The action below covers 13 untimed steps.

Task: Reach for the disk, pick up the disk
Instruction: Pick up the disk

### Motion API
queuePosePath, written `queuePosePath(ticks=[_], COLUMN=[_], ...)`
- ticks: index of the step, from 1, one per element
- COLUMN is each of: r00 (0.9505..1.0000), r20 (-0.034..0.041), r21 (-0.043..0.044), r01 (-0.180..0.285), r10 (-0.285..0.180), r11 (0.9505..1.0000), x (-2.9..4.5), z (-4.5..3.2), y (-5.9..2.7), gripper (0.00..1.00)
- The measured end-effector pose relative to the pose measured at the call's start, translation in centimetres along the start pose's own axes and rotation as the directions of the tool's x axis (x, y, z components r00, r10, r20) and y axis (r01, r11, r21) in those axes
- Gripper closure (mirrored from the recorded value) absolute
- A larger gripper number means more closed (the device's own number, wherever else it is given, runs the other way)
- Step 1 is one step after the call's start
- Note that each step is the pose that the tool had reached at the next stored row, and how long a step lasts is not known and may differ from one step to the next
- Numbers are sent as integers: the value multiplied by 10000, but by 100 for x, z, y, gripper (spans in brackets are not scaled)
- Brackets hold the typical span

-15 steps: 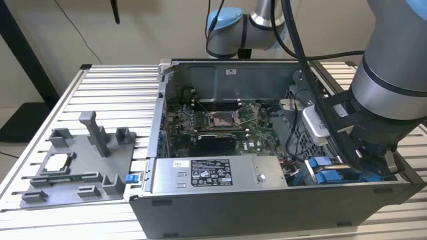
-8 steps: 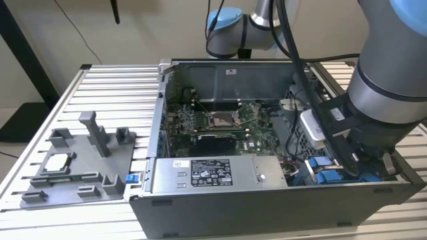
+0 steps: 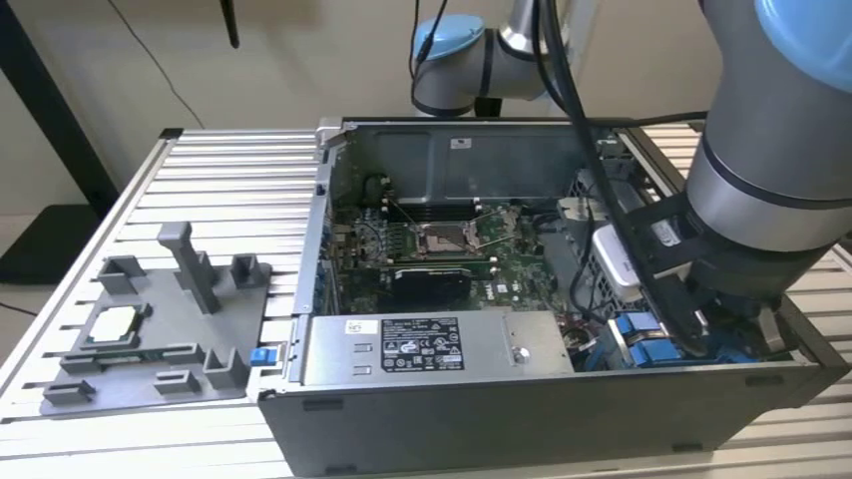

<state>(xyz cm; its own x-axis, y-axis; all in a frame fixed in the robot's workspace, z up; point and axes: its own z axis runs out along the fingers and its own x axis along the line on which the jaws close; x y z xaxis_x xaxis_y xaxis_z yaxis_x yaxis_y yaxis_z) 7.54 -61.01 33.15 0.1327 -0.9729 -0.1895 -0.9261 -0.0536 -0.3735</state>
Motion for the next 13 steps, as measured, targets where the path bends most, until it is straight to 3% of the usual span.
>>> queuePosePath(ticks=[9,13], r00=[9999,9999], r20=[-103,-130], r21=[119,123], r01=[68,82], r10=[-67,-80], r11=[9999,9999], x=[-4,-13], z=[8,-3], y=[28,31], gripper=[100,100])
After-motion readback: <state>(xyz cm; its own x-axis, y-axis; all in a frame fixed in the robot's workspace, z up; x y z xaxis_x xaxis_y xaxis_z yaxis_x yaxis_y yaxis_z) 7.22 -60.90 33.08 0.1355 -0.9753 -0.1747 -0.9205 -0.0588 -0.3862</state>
